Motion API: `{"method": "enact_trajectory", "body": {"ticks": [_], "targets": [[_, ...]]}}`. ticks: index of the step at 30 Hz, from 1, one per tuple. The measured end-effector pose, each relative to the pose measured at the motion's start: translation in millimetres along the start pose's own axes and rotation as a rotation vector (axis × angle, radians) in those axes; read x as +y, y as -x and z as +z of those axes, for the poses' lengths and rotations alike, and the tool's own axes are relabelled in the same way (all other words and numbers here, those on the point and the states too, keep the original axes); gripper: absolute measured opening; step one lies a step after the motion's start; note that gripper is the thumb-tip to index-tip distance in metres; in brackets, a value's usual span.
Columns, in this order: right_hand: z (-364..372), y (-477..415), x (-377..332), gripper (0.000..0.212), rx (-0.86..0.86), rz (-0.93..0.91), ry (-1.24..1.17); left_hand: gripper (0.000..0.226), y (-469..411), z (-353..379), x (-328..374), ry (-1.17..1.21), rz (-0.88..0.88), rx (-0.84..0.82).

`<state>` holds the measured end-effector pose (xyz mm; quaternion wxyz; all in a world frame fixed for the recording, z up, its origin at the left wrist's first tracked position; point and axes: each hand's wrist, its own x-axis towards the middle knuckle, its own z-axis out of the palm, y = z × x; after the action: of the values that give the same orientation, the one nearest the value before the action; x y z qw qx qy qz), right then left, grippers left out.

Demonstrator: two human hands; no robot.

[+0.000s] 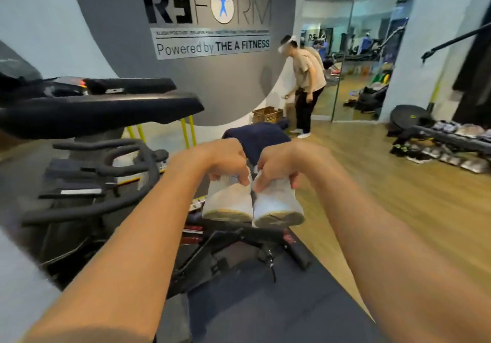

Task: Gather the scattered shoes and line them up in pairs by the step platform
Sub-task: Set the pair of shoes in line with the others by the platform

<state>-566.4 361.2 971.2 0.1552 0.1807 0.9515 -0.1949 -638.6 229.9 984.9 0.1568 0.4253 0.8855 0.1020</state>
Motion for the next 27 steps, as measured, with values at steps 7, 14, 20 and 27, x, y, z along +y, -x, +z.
{"method": "enact_trajectory", "body": {"ticks": [7,14,20,27], "targets": [[-50.1,3.2,193.4,0.04,0.069,0.241,-0.079,0.023,-146.5,41.4,152.5,0.002,0.217,-0.118],[-87.1,-34.5,360.5,0.032,0.12,0.389,-0.225,0.021,-306.4,82.1,265.1,-0.057,0.377,-0.185],[-128.7,-49.4,484.9,0.039,0.261,0.51,-0.306,0.018,-444.0,96.4,374.5,-0.142,0.549,-0.262],[-195.3,-77.6,640.5,0.047,0.371,0.635,-0.244,0.018,-591.8,120.6,508.7,-0.217,0.781,-0.245]]}}
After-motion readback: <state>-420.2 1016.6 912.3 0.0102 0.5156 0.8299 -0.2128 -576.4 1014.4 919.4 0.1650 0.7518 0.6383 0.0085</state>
